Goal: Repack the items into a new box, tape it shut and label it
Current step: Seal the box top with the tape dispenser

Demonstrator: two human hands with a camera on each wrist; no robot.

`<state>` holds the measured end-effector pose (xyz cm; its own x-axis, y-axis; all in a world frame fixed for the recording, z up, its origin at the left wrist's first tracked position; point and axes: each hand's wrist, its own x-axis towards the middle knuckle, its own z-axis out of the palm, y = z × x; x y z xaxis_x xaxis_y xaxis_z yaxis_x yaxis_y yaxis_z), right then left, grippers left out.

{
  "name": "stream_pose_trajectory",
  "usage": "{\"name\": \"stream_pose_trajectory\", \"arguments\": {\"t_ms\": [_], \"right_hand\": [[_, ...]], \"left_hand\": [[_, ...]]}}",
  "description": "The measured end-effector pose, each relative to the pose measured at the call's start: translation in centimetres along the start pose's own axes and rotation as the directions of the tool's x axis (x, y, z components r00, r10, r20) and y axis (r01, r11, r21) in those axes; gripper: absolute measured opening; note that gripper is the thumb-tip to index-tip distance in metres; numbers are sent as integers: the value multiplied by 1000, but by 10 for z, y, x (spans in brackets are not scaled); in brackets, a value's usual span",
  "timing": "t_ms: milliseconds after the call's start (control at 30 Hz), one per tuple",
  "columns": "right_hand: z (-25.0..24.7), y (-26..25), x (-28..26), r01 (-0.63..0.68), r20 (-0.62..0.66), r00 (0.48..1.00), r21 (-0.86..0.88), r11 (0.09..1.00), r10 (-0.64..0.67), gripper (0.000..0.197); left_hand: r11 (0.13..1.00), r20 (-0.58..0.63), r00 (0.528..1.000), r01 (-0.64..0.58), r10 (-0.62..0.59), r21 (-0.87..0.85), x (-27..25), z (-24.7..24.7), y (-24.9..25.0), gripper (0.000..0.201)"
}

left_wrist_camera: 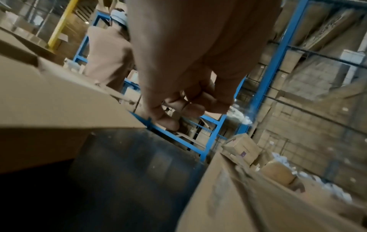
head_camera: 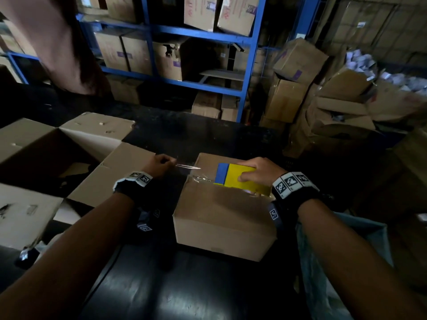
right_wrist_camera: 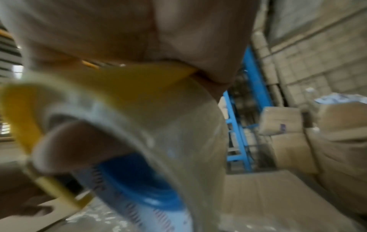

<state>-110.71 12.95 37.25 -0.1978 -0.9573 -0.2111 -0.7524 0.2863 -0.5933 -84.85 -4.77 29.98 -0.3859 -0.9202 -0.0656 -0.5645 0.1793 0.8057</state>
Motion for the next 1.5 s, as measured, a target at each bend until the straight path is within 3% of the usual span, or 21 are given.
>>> {"name": "stream_pose_trajectory", "arguments": {"t_ms": [67, 133, 367, 800, 1033, 1300, 1433, 1500], "right_hand": [[0, 9, 4, 1, -27, 1000, 37, 999, 0, 25], [2, 15, 8, 3, -44, 999, 68, 998, 0, 22], [7, 28, 30, -95, 19, 995, 100, 990, 93, 45], [11, 41, 50, -96, 53, 995, 115, 989, 90, 42], [14, 43, 57, -86, 57, 995, 97, 992, 81, 43], [16, 41, 58, -67, 48, 997, 88, 994, 63, 38], [18, 40, 58, -65, 38, 997, 99, 993, 62, 36], [18, 40, 58, -61, 31, 998, 97, 993, 58, 34]], "left_hand": [[999, 6, 1000, 21, -22, 47, 2, 7, -2, 22], [997, 23, 999, 45, -47, 57, 4, 12, -3, 22], [984, 69, 990, 116, -126, 133, 17, 28, -3, 17], [954, 130, 975, 143, -182, 265, 31, 48, -20, 12], [955, 167, 973, 108, -158, 278, 22, 69, -24, 27], [950, 162, 950, 230, -266, 211, 15, 70, -24, 42], [952, 129, 977, 127, -168, 278, 9, 67, -25, 18], [945, 114, 986, 83, -125, 315, 7, 65, -28, 19]]}}
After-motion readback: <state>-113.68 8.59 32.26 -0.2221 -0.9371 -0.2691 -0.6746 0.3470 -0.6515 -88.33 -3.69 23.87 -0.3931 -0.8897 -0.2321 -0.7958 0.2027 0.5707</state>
